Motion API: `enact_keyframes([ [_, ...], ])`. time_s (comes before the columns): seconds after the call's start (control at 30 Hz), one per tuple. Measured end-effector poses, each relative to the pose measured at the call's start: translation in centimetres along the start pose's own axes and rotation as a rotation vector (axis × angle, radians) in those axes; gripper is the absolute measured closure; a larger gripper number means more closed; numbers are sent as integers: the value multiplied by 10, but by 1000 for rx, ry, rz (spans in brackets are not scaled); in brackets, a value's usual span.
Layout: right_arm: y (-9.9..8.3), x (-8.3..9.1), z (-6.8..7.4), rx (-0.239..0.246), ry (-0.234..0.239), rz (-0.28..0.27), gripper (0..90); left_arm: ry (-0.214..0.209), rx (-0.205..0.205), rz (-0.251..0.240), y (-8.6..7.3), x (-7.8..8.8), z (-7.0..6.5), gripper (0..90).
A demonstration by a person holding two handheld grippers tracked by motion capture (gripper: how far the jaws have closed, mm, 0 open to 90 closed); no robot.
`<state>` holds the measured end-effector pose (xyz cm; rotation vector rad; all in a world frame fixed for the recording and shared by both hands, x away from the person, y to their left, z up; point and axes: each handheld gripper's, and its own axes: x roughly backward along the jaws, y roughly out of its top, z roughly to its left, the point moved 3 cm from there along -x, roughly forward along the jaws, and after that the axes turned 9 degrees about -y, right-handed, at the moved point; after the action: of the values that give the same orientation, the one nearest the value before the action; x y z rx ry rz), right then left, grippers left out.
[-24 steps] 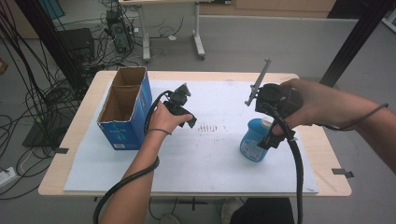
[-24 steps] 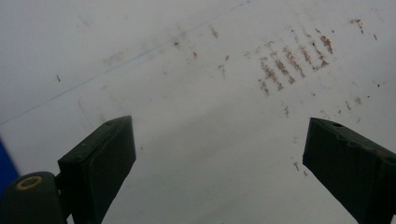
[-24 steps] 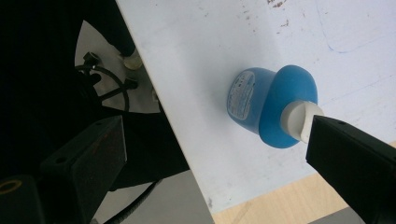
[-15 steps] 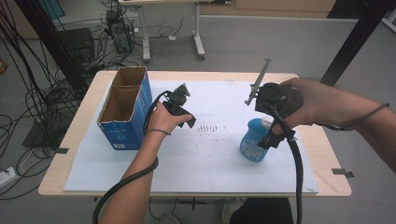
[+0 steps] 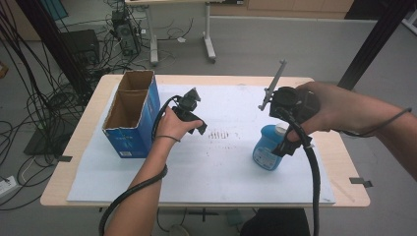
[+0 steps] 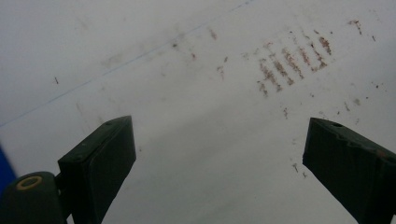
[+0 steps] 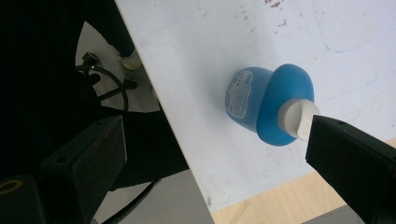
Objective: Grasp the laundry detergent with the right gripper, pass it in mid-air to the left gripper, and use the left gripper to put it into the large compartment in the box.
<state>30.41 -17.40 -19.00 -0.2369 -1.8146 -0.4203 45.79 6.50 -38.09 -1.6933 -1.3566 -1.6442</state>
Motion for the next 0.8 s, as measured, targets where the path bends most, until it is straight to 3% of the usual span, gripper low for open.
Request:
enact_keyframes([
  [0.43,-3,1,0,-7,4,1,49,-8,7,5,1,0,-1,97],
  [0.8,-18,-2,-3,-37,-1,13,49,-15,17,-2,2,3,2,96],
])
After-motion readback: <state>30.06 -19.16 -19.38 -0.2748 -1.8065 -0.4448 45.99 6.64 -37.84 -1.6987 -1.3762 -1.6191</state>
